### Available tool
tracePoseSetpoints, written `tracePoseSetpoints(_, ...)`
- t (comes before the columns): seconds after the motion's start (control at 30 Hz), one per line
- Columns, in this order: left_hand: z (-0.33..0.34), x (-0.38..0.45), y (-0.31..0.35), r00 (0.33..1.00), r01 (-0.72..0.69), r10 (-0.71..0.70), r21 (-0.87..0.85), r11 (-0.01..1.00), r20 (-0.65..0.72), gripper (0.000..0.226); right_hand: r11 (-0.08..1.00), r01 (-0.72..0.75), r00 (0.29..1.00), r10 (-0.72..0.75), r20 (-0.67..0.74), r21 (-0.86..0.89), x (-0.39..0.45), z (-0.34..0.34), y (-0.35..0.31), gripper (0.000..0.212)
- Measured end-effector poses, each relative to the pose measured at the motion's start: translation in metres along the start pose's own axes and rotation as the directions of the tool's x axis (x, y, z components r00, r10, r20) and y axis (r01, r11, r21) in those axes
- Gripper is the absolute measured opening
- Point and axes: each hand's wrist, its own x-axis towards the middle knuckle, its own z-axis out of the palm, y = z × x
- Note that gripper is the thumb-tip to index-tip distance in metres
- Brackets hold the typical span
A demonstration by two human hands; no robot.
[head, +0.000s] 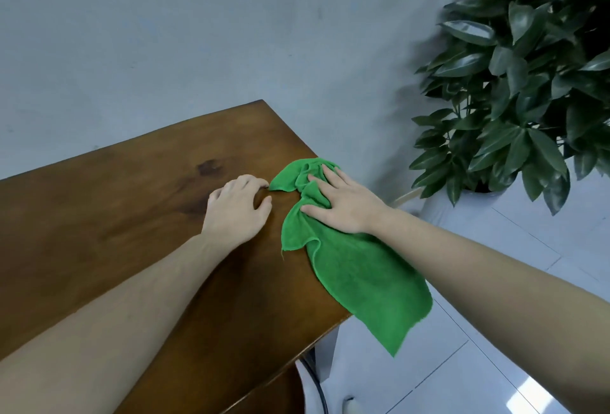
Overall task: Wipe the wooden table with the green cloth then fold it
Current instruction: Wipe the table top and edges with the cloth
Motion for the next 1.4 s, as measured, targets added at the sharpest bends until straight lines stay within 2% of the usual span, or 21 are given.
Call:
tracePoseSetpoints(0.27, -0.002, 0.088, -0.033, 0.978, 0.203, -0.204, 0.031, 0.979, 0.037, 0.043, 0.992, 0.097, 0.995, -0.099, 0.024, 0.081, 0.133, -0.017, 0.001, 0.076)
tracePoseSetpoints(0.37, -0.002, 0.103, -0.053, 0.973, 0.226, -0.229, 0.062, 0.972, 0.042, 0.045, 0.984, 0.12, 0.992, -0.124, 0.025, 0.129, 0.183, -0.023, -0.004, 0.078)
tracePoseSetpoints(0.57, 0.006, 0.103, -0.066, 0.982, 0.188, -0.187, 0.029, 0.982, -0.034, 0.043, 0.904, 0.113, 0.991, -0.13, 0.013, 0.411, 0.269, -0.04, -0.008, 0.103)
tracePoseSetpoints(0.77, 0.006, 0.106, -0.068, 0.98, 0.196, -0.194, 0.033, 0.98, -0.049, 0.042, 0.839, 0.045, 0.996, -0.076, 0.035, 0.542, 0.332, -0.045, -0.014, 0.119)
tracePoseSetpoints(1.03, 0.005, 0.106, -0.066, 0.978, 0.208, -0.207, 0.037, 0.977, -0.041, 0.042, 0.719, -0.006, 0.997, -0.053, 0.063, 0.695, 0.353, -0.044, -0.012, 0.12)
tracePoseSetpoints(1.17, 0.003, 0.105, -0.062, 0.975, 0.22, -0.219, 0.045, 0.974, -0.031, 0.043, 0.602, -0.059, 0.992, -0.051, 0.112, 0.796, 0.342, -0.043, -0.003, 0.101)
tracePoseSetpoints(1.4, 0.003, 0.105, -0.061, 0.977, 0.213, -0.212, 0.038, 0.976, -0.027, 0.044, 0.671, -0.077, 0.991, -0.03, 0.13, 0.737, 0.272, -0.034, 0.006, 0.082)
